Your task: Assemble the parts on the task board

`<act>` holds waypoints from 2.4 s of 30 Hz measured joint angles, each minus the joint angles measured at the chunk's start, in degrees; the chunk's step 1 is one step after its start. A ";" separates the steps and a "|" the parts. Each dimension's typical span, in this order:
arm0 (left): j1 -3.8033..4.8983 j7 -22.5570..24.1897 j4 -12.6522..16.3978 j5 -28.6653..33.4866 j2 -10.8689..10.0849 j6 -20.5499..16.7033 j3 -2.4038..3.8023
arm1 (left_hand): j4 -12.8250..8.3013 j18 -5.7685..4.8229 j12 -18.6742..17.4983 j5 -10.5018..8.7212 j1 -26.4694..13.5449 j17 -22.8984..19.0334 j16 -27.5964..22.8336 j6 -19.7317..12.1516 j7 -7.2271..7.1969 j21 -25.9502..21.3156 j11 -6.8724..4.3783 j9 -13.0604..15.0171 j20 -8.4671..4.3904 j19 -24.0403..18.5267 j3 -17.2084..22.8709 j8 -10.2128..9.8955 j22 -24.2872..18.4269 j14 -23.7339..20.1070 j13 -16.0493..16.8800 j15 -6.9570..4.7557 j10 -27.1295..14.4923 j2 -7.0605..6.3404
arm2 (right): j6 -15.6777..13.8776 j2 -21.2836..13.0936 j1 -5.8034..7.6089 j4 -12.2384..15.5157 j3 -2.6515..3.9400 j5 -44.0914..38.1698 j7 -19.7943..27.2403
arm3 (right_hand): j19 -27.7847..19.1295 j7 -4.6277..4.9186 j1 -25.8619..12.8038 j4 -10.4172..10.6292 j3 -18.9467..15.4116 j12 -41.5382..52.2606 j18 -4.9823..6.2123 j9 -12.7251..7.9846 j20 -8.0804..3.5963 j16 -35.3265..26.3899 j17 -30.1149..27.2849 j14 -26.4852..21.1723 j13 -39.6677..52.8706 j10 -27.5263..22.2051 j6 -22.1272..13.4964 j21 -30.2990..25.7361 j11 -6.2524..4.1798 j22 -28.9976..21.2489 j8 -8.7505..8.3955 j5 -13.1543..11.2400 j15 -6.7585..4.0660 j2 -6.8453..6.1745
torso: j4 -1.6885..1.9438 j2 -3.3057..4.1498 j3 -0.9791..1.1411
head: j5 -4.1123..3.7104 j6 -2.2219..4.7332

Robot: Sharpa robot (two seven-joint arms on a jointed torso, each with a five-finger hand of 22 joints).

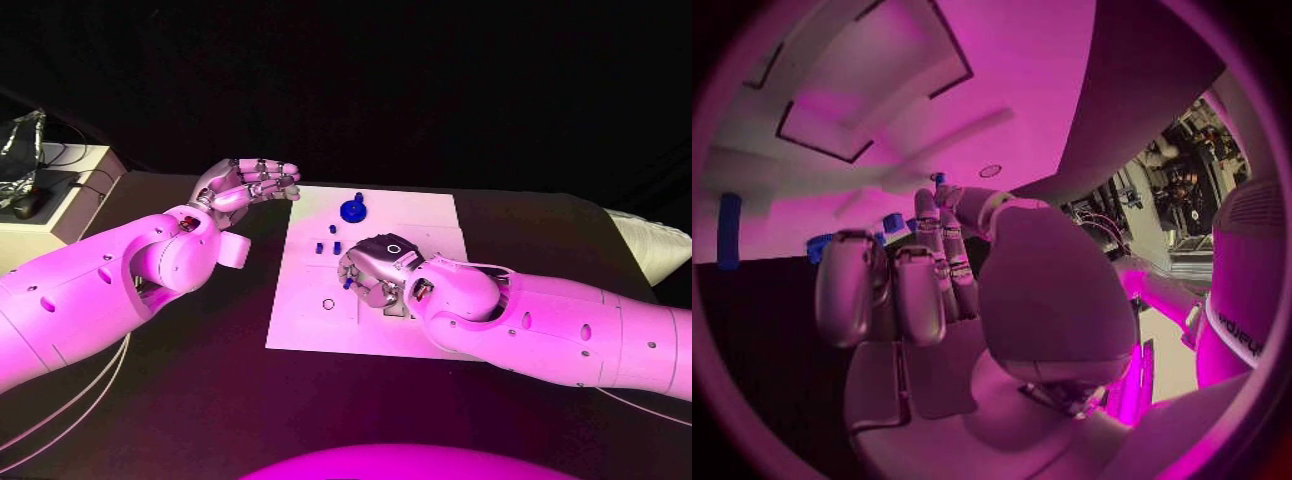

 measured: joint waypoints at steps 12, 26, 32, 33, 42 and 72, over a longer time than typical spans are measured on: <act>0.00 0.01 0.04 0.04 -0.16 -0.13 0.00 | 0.00 0.00 0.01 0.00 0.00 -0.06 0.00 -0.20 0.21 -0.38 0.00 0.00 0.20 0.20 0.00 0.00 -0.14 0.00 0.00 0.00 0.00 0.00 | 0.14 0.34 -0.15 -0.15 -0.04 -1.28 -0.52 | 0.00 -0.09 0.00 -0.01 0.00 -0.14 0.00 0.00 0.00 0.00 0.00 0.00 -0.05 0.02 -0.10 0.00 -0.01 -0.01 -0.24 0.21 0.00 -0.01 | -0.07 0.03 0.07 | 0.31 -0.36; 0.00 -0.01 0.14 0.05 -0.30 -0.13 0.00 | 0.00 0.00 0.01 0.00 0.00 -0.11 0.01 -0.20 0.20 -0.38 0.00 -0.04 0.19 0.20 0.00 0.00 -0.23 -0.20 0.00 0.20 0.00 0.00 | 0.87 1.26 -0.46 -1.05 -0.06 -1.98 -0.73 | 0.00 -0.11 -0.13 -0.16 0.15 -0.15 0.00 -0.15 0.01 0.00 -0.08 0.00 -0.05 0.15 -0.28 0.00 -0.07 -0.01 -0.13 0.20 0.00 -0.12 | -0.07 0.03 0.04 | 0.68 -0.66; 0.00 -0.04 0.17 0.05 -0.41 -0.13 0.00 | 0.00 0.00 0.01 0.00 0.00 -0.16 -0.35 -0.20 0.20 -0.72 0.00 -0.04 0.19 0.20 0.00 0.00 -0.38 -0.20 0.00 0.20 0.00 0.00 | 1.17 1.32 -0.46 -1.28 -0.04 -2.05 -0.31 | 0.00 0.62 -1.78 -0.19 -1.88 -1.25 0.00 0.53 0.01 0.00 -0.45 0.00 -0.31 0.62 -1.24 -0.32 -0.43 -0.01 -0.18 0.93 0.00 -0.76 | -0.07 0.02 0.03 | 0.87 -0.92; 0.00 -0.04 0.17 0.05 -0.43 -0.13 0.00 | 0.00 0.00 0.01 0.00 0.00 -0.16 -0.35 -0.20 0.20 -0.71 -0.01 -0.04 0.19 0.20 0.00 0.00 -0.38 -0.20 0.00 0.20 0.00 0.00 | 1.17 1.30 -0.45 -1.31 -0.04 -2.05 -0.22 | 0.00 0.72 -2.91 0.04 -2.66 -1.47 0.00 0.62 0.00 0.00 -0.54 0.00 -0.48 0.57 -1.77 -0.51 -0.62 -0.02 -0.54 0.37 0.00 -0.91 | -0.07 0.01 0.03 | 0.90 -0.94; 0.00 -0.10 0.12 0.05 -0.53 -0.16 0.00 | -0.01 0.00 0.01 0.00 0.00 -0.16 -0.35 -0.20 0.20 -0.92 -0.01 -0.03 0.19 0.19 0.00 0.00 -0.50 -0.20 0.00 0.20 0.01 0.00 | 0.55 0.99 -0.59 -1.36 -0.21 -2.00 0.60 | -0.01 0.93 -5.04 1.36 -5.99 -1.70 0.00 -0.01 0.44 -0.03 -1.34 -0.01 -1.62 -4.52 -4.43 -3.62 0.10 0.03 -3.15 -0.78 0.43 -3.98 | -0.15 -0.01 0.07 | 0.99 -1.00; 0.00 -0.19 -0.22 0.05 -0.75 -0.10 0.00 | -0.01 0.00 0.01 0.00 -0.22 -0.28 -0.58 -0.41 0.41 -1.54 0.00 -0.13 0.40 0.41 -0.01 -0.01 -0.97 -0.20 0.00 0.20 -0.41 -0.23 | -8.72 -7.78 0.57 3.23 1.15 2.66 0.71 | -0.28 0.92 1.28 4.83 -13.18 2.69 0.90 -2.07 0.73 -1.25 -4.54 0.00 -1.83 -5.84 -4.96 -7.85 -0.12 0.03 -7.85 0.65 0.84 -3.39 | -0.16 -0.09 0.02 | -0.03 -0.13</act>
